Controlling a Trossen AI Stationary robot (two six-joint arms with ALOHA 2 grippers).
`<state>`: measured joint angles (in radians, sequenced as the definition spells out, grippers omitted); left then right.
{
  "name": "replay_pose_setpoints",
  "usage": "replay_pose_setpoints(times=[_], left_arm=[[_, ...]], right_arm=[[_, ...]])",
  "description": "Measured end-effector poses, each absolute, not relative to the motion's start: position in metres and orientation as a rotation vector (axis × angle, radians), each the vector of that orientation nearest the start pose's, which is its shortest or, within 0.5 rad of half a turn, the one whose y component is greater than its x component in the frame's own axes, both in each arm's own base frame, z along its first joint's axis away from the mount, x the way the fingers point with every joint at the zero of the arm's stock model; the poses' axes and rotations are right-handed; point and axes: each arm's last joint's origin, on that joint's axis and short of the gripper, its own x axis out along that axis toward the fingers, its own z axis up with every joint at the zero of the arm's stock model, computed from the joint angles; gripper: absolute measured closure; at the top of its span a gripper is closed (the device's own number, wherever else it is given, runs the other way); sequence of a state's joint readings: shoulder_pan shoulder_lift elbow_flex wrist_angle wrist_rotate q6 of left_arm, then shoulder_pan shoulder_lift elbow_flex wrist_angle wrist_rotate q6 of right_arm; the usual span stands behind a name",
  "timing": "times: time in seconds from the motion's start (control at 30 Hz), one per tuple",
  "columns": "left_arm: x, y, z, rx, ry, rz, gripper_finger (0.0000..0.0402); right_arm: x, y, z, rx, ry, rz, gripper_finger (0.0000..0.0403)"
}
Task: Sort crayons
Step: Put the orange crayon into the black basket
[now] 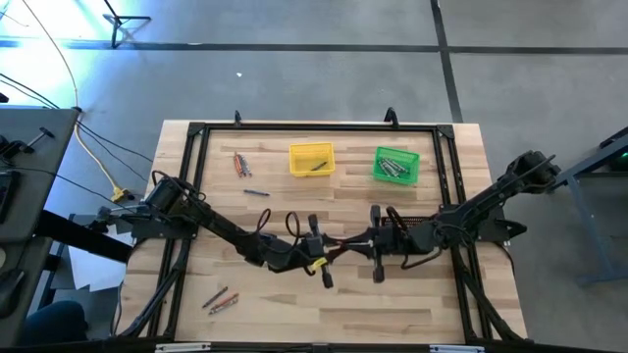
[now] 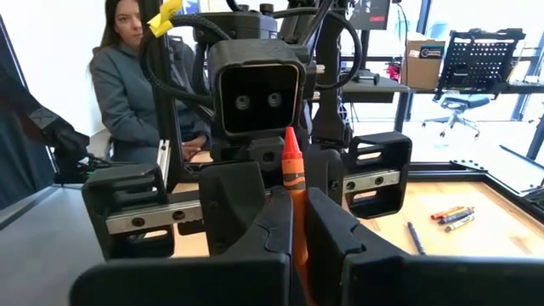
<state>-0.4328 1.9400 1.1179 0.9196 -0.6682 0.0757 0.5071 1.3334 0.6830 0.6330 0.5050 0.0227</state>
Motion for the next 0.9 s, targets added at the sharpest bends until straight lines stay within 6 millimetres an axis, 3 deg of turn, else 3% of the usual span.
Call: replay_pose_setpoints(times=[0.9], left_arm=[[0.3849,-0.1596,0.2178,0.042,-0.056,0.229,0.04]], right_arm=[[0.2512,0.1287,0.2562,0.028,0.034,0.009,0.04]])
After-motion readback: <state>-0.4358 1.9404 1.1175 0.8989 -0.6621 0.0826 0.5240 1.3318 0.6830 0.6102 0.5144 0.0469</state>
